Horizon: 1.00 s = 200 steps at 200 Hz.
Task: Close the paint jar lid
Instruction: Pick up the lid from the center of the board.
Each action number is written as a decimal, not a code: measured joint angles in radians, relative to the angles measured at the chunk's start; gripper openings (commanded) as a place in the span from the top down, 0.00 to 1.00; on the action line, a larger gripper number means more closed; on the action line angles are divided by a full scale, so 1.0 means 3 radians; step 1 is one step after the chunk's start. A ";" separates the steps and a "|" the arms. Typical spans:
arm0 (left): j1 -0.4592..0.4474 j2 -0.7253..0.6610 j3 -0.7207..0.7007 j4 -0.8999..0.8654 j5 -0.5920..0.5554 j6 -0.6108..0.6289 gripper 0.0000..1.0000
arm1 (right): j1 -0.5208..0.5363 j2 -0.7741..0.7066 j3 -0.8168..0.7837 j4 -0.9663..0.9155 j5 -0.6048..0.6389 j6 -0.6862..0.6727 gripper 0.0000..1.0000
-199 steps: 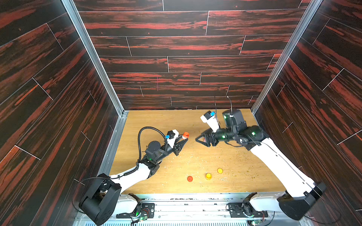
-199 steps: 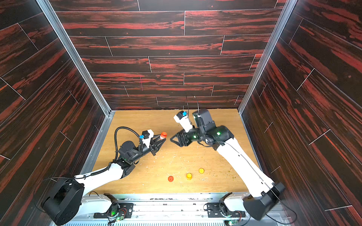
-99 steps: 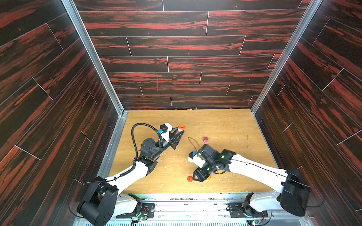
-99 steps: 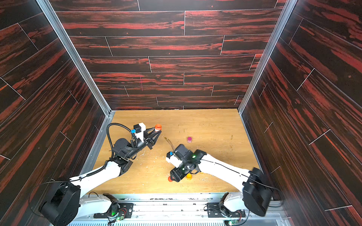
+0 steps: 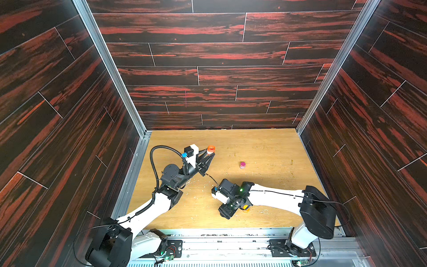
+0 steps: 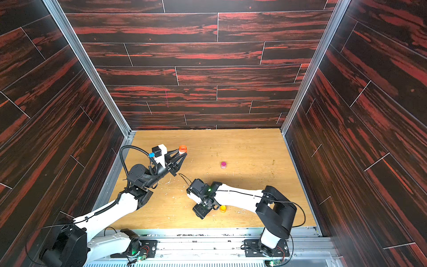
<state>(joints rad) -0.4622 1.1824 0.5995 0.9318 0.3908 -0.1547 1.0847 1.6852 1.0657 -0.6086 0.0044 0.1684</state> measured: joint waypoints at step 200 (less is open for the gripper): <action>0.0039 -0.0071 0.0000 -0.0156 -0.0029 0.0003 0.68 | 0.0038 0.0449 0.0173 -0.0024 0.0211 0.0043 0.48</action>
<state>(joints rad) -0.4503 1.1610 0.5995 0.8848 0.3820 -0.1539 1.0962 1.8198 1.1175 -0.6159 0.0677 0.1814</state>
